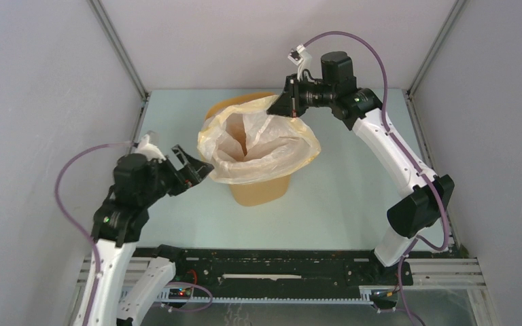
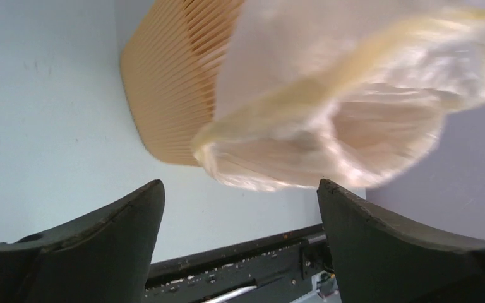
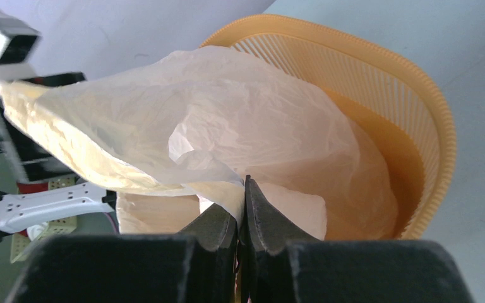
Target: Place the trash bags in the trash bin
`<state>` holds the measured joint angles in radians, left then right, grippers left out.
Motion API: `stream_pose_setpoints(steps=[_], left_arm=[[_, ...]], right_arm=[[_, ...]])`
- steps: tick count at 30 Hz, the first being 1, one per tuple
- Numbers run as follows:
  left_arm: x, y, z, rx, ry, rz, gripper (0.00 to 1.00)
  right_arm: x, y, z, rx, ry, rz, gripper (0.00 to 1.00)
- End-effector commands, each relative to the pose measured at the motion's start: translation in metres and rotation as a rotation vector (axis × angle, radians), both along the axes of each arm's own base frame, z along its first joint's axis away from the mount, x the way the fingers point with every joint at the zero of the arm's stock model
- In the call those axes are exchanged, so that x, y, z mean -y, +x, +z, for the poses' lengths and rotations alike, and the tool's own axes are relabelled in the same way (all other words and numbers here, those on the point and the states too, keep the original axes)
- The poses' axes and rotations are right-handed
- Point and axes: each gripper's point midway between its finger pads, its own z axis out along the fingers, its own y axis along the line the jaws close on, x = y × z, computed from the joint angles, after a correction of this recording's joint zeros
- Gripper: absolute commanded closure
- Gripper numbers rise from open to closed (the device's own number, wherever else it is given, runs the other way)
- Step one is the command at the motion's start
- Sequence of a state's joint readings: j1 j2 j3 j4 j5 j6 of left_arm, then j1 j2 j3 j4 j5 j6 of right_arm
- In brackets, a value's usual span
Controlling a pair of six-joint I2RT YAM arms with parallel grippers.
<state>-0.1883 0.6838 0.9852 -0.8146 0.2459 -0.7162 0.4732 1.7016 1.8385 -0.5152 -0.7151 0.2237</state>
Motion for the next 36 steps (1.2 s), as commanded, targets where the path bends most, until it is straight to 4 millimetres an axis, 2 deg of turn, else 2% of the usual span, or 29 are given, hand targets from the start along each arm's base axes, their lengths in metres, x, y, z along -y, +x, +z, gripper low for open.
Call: stream_pose_setpoints(steps=[1,5,9,11,16,20,23,24,26,29,30,32,35,36], left_arm=[[-0.022,-0.011,0.064,0.206,0.105,0.036,0.03],[-0.033,0.003,0.095,0.283,0.179,0.072,0.02],[-0.014,0.026,0.116,0.334,0.192,-0.046,0.06],[-0.005,0.036,0.117,0.331,0.194,-0.098,0.11],[-0.002,0.057,0.116,0.312,0.204,-0.098,0.23],[0.005,0.068,0.118,0.314,0.177,-0.112,0.38],[0.004,0.074,0.117,0.309,0.179,-0.101,0.51],[0.002,0.076,0.117,0.306,0.184,-0.086,0.53],[-0.001,0.079,0.117,0.306,0.189,-0.065,0.56],[-0.002,0.083,0.117,0.296,0.193,-0.059,0.56],[-0.003,0.084,0.115,0.289,0.195,-0.051,0.57],[-0.004,0.086,0.112,0.286,0.193,-0.035,0.6],[-0.005,0.09,0.11,0.283,0.186,-0.023,0.66],[-0.005,0.091,0.109,0.279,0.183,-0.02,0.69]], right_arm=[[-0.003,-0.018,0.025,0.005,0.053,0.052,0.86],[0.0,-0.02,0.021,-0.015,0.043,0.048,0.8],[-0.001,-0.023,0.022,-0.031,0.045,0.058,0.72],[0.0,-0.023,0.024,-0.037,0.048,0.052,0.67],[0.008,-0.019,0.03,-0.087,0.041,-0.01,0.55],[0.02,-0.021,0.028,-0.145,0.026,-0.058,0.48],[0.028,-0.023,0.03,-0.16,0.04,-0.078,0.48],[0.029,-0.023,0.03,-0.159,0.052,-0.076,0.52],[0.029,-0.022,0.028,-0.163,0.083,-0.068,0.63],[0.028,-0.017,0.028,-0.202,0.148,-0.052,0.85],[0.029,-0.013,0.028,-0.218,0.166,-0.062,0.88],[0.029,-0.008,0.03,-0.218,0.181,-0.067,0.87],[0.031,-0.001,0.03,-0.21,0.165,-0.071,0.67],[0.033,0.0,0.03,-0.215,0.158,-0.071,0.66]])
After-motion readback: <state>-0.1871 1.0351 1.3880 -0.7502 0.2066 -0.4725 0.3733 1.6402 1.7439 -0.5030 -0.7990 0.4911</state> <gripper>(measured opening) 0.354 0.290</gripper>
